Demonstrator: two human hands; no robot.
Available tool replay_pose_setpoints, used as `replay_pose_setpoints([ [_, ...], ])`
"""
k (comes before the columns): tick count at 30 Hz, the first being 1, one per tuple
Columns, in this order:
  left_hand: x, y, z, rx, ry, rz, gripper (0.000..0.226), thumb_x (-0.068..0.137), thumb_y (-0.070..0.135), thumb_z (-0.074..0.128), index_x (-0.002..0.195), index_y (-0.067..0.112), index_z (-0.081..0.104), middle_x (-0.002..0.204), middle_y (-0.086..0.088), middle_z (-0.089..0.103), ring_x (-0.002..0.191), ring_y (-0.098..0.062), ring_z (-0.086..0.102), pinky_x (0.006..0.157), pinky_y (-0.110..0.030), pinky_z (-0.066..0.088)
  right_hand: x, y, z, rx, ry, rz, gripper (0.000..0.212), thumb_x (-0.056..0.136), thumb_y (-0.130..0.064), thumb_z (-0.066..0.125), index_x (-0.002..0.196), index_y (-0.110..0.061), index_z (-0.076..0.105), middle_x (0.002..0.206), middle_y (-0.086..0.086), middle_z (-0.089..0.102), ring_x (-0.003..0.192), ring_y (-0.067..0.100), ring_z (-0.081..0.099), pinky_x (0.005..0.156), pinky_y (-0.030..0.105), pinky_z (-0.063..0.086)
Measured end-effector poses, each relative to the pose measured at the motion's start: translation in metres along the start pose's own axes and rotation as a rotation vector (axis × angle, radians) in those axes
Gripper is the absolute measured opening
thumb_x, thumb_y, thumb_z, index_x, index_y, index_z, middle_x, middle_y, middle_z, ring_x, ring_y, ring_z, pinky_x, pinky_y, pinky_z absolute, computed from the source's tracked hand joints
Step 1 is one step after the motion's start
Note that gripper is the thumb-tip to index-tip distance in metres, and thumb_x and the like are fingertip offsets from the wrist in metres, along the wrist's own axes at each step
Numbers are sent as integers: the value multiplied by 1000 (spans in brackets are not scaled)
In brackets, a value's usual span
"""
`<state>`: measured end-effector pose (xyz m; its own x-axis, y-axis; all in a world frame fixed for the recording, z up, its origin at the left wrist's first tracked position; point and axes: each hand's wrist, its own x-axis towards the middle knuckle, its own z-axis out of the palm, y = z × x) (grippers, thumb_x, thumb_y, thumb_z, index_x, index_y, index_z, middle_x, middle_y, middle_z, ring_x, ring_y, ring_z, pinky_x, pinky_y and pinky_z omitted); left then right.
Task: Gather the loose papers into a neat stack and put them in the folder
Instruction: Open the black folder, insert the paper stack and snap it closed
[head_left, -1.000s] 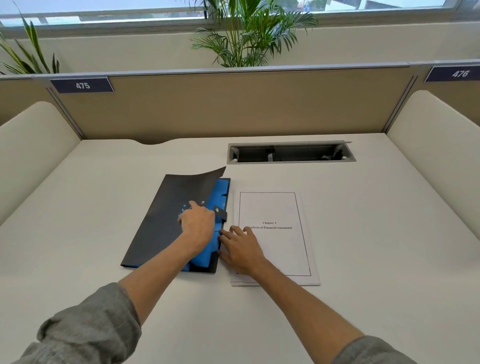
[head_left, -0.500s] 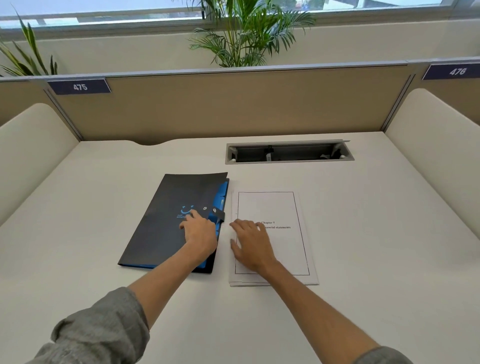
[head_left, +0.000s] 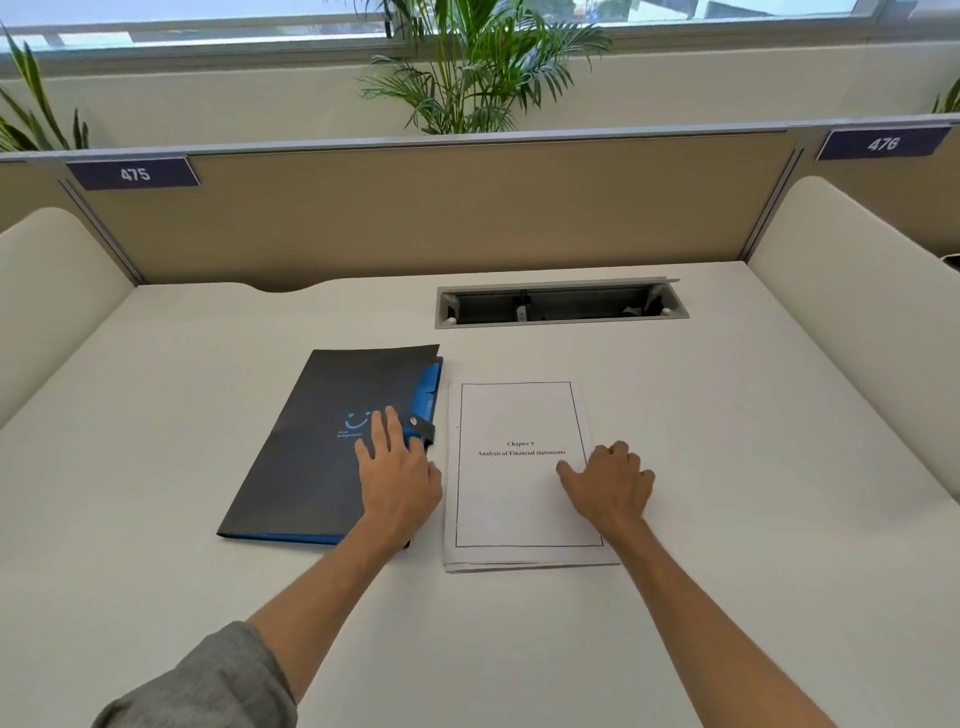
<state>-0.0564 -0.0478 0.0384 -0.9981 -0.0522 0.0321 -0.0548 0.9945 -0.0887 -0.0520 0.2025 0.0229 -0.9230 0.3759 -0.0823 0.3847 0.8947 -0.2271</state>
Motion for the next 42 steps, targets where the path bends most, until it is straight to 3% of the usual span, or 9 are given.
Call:
replay_pose_setpoints([
  [3, -8, 9, -1, 0, 41, 9, 46, 91, 41, 44, 126, 13, 54, 155, -19, 29, 145, -36, 22, 109, -53, 29, -2, 1, -2, 13, -11, 2, 49, 86, -54, 53, 106, -11, 66, 116, 7, 56, 107, 28, 54, 90, 39, 37],
  [6, -16, 20, 0, -34, 103, 90, 41, 91, 44, 43, 111, 13, 60, 121, -8, 56, 112, -24, 50, 90, -41, 41, -3, 0, -4, 11, -23, 6, 48, 86, -53, 55, 105, -11, 66, 115, 8, 57, 106, 28, 56, 90, 38, 38],
  [9, -22, 31, 2, -38, 72, 93, 47, 93, 50, 35, 105, 13, 60, 106, -3, 56, 97, -18, 48, 85, -36, 38, -3, -2, -7, 8, -33, 14, 44, 85, -51, 56, 102, -11, 65, 112, 7, 58, 102, 27, 58, 88, 37, 38],
  [13, -29, 43, 11, -79, -46, 38, 58, 94, 56, 31, 112, 8, 57, 118, -6, 53, 105, -20, 47, 87, -35, 38, -3, -4, -9, 7, -44, 17, 36, 84, -45, 58, 99, -13, 65, 110, 6, 59, 100, 27, 59, 85, 36, 38],
  [18, -29, 52, 14, -233, -136, -52, 56, 89, 56, 44, 117, 9, 53, 130, -9, 44, 118, -23, 41, 93, -36, 40, -4, -5, -11, 6, -57, 17, 29, 84, -38, 59, 97, -13, 63, 107, 6, 59, 96, 26, 60, 82, 34, 39],
  [26, -25, 52, 10, -477, -199, -195, 36, 83, 36, 62, 108, 12, 50, 124, -6, 43, 115, -23, 39, 91, -35, 42, -2, -11, -16, 92, -119, 69, 17, 83, -27, 60, 91, -12, 55, 110, 8, 57, 98, 28, 60, 81, 33, 38],
  [31, -21, 58, 5, -568, -279, -282, 38, 82, 21, 64, 114, 9, 46, 131, -9, 37, 117, -24, 36, 88, -31, 43, 1, -10, -17, 122, -163, 85, 24, 86, -22, 57, 104, -7, 57, 114, 10, 55, 99, 31, 60, 74, 30, 40],
  [35, -18, 64, 2, -708, -304, -341, 52, 83, 15, 62, 127, 2, 39, 136, -14, 31, 122, -28, 33, 95, -36, 45, 0, -10, -16, 139, -162, 90, 23, 86, -19, 58, 105, -7, 56, 114, 11, 56, 97, 32, 61, 70, 29, 38],
  [42, -12, 67, -2, -1053, -281, -421, 53, 92, 3, 52, 138, 9, 27, 135, -14, 47, 105, -24, 52, 78, -29, 44, -2, -10, -18, 147, -136, 80, 14, 84, -17, 59, 85, -10, 46, 107, 11, 60, 92, 33, 64, 67, 29, 40],
])
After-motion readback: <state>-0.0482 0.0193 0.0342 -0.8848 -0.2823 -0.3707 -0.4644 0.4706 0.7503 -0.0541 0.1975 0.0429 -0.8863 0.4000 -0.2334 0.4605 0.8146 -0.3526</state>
